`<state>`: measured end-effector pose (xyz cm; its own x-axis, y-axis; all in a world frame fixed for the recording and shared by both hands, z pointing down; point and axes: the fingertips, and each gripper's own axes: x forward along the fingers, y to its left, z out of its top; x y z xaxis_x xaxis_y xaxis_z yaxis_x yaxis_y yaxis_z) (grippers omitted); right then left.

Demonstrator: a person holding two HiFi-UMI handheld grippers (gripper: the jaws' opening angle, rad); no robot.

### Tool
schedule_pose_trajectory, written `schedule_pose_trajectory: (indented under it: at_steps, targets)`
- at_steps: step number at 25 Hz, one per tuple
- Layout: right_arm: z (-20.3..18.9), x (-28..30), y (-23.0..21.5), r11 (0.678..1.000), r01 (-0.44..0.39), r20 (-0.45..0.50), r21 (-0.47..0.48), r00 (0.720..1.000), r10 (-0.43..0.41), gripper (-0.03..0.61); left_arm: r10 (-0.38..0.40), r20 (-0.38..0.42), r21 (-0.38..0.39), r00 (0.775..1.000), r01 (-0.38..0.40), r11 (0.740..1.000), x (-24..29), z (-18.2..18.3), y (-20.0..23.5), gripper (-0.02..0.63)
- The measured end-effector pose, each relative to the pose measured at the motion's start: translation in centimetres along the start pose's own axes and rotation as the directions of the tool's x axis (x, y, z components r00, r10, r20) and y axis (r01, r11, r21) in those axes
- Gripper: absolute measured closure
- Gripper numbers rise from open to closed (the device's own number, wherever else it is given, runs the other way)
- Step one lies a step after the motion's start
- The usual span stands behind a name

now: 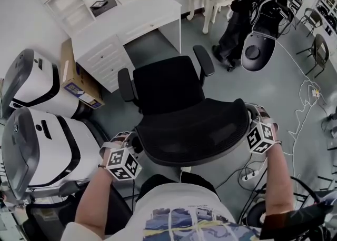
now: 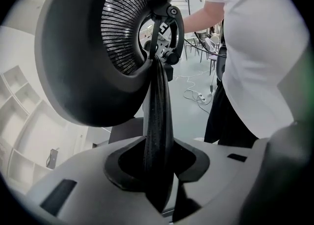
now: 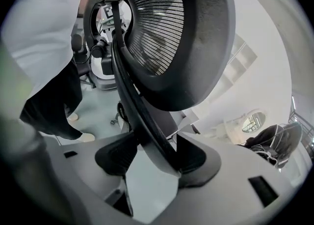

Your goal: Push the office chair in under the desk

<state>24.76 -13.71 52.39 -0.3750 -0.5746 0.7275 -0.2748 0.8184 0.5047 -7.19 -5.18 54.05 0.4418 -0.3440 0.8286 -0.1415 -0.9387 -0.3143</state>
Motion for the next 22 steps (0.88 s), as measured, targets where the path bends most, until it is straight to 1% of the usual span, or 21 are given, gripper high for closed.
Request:
schedule_pose_trajectory:
  at_steps: [7,12,18,22]
  targets:
    - [-1.0,2.7,-4.5,1.0,-0.013,-0.003,-0.011,1.0,0.013,0.311,0.017,0.003,-0.006,1.0,-0.017,1.0,2.2,1.1,4.2,0.492]
    - [-1.9,5.1,-7.8,1.0,-0.023,-0.031,-0.015,0.999,0.023,0.311,0.024,0.011,-0.005,1.0,-0.024,1.0,3.7,1.5,7.4,0.495]
    - [-2.7,7.9,-11.6,0.999,-0.033,-0.078,0.0,0.996,0.033,0.31,0.021,0.002,-0.015,1.0,-0.021,1.0,5.5,2.0,10.9,0.502]
    - [-3.0,9.4,-14.8,1.0,-0.029,-0.08,-0.007,0.996,0.028,0.307,0.037,-0.004,-0.023,0.999,-0.037,0.999,6.4,2.7,13.6,0.503]
